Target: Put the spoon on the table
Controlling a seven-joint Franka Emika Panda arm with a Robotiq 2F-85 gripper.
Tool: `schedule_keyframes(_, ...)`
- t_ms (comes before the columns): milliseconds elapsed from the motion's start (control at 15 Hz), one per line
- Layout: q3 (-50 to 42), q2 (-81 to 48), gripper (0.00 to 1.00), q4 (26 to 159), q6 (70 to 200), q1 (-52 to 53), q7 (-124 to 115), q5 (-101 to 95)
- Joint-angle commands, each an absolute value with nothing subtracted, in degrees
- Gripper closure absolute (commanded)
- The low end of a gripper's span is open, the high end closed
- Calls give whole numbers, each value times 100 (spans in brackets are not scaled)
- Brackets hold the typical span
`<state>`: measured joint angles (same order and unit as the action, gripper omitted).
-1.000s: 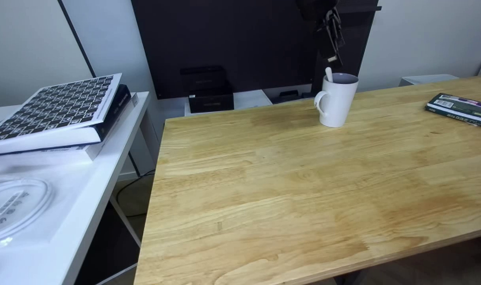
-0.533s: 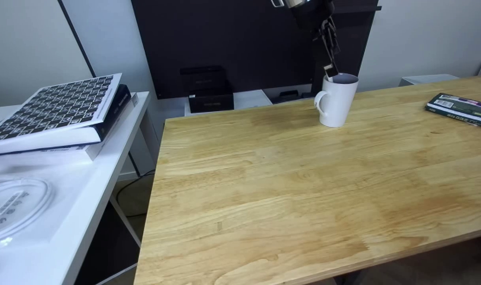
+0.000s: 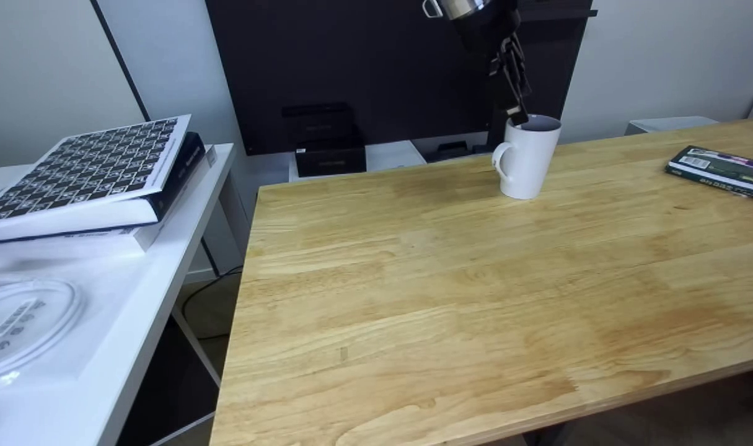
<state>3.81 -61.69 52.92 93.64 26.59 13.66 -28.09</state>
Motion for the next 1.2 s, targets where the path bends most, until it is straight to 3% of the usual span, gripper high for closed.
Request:
schedule_keyframes(0, 342, -6380, 54, 4869, 9215, 2694, 1451, -2832)
schedule_keyframes(400, 346, -6431, 95, 4761, 9174, 2650, 1420, -2785)
schedule_keyframes(533, 362, -6457, 100, 4711, 9153, 2628, 1437, -2757)
schedule_keyframes(933, 367, -6456, 100, 4652, 9083, 2586, 1440, -2738)
schedule_keyframes(1000, 357, -6456, 74, 4645, 9071, 2592, 1417, -2751)
schedule_keyframes(1133, 393, -6473, 67, 4615, 9032, 2577, 1451, -2709)
